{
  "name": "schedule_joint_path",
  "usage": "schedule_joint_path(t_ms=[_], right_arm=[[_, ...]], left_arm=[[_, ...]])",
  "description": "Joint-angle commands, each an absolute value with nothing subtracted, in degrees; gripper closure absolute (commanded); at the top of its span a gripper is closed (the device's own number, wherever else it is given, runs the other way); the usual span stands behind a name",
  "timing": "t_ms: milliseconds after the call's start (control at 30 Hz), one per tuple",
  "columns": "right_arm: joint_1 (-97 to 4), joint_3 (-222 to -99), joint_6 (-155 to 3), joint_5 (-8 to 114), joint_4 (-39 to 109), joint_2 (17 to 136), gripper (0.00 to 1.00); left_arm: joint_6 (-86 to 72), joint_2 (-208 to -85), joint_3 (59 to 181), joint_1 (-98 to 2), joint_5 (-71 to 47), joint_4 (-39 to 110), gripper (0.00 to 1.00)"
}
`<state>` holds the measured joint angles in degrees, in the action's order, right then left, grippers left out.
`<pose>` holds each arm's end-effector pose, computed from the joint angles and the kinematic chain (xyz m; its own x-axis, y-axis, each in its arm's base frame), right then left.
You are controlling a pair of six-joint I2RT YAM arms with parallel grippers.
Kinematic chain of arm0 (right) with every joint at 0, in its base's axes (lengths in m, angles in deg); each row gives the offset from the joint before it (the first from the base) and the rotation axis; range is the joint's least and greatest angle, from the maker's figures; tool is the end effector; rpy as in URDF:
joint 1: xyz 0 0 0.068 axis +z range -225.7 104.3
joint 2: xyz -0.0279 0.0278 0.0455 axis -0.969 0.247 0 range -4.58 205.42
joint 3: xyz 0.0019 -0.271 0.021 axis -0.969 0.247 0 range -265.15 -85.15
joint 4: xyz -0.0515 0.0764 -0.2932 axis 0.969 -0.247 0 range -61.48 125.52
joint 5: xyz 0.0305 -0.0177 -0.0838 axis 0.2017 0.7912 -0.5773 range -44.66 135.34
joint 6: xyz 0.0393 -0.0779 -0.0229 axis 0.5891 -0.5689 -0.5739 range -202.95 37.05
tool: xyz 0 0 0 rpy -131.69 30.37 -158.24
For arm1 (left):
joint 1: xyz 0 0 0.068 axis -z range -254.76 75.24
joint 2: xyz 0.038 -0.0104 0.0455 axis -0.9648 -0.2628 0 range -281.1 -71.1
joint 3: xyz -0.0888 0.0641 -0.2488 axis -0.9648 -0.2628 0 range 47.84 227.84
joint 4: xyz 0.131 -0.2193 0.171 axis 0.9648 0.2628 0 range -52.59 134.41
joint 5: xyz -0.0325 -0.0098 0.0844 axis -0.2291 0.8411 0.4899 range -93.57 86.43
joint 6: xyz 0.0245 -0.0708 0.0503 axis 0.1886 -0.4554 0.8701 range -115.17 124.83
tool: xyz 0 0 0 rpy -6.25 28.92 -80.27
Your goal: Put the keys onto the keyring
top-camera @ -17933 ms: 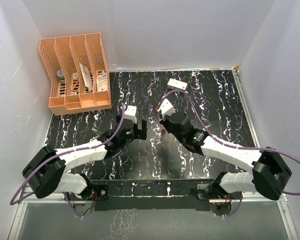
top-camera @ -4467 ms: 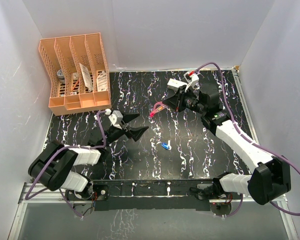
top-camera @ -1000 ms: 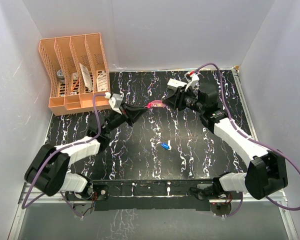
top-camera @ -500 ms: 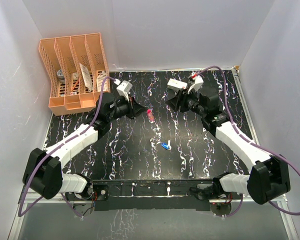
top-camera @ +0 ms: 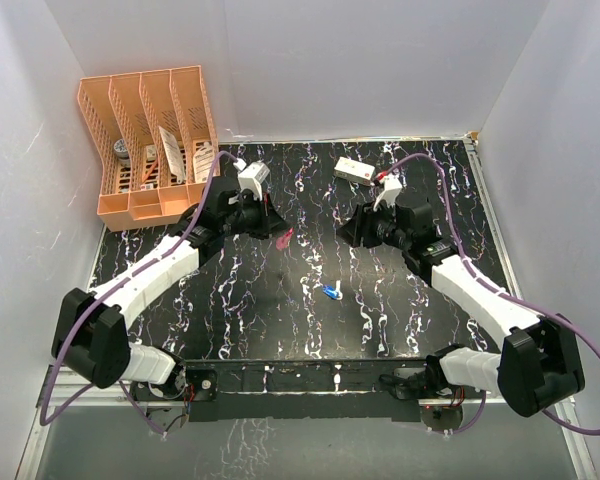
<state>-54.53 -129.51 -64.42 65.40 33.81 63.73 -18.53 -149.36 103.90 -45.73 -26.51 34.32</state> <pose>0.3167 0.1523 0.2287 -0.5823 0.0946 -0.8074 -0.4666 0.7745 0.4272 0.3354 -0.2222 0.2670 -0.5677 -0.1025 -0.8168 0.5924 0.6381 -0.4918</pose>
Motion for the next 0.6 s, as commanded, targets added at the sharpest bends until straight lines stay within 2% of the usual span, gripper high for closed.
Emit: schedule_joint_path(t_ms=[0, 233, 567], right_arm=[[-53.27, -129.06, -65.16, 65.26, 34.05, 62.61, 0.55], [-50.26, -128.40, -65.07, 63.97, 34.05, 63.95, 0.55], [-47.49, -125.94, -63.37, 60.10, 31.91, 66.70, 0.56]], left_arm=[[-19.30, -149.23, 108.51, -45.94, -26.55, 41.16, 1.00], [-18.25, -153.22, 113.73, -45.94, -28.51, 48.68, 1.00], [-17.15, -153.83, 116.10, -45.94, -28.73, 52.18, 1.00]])
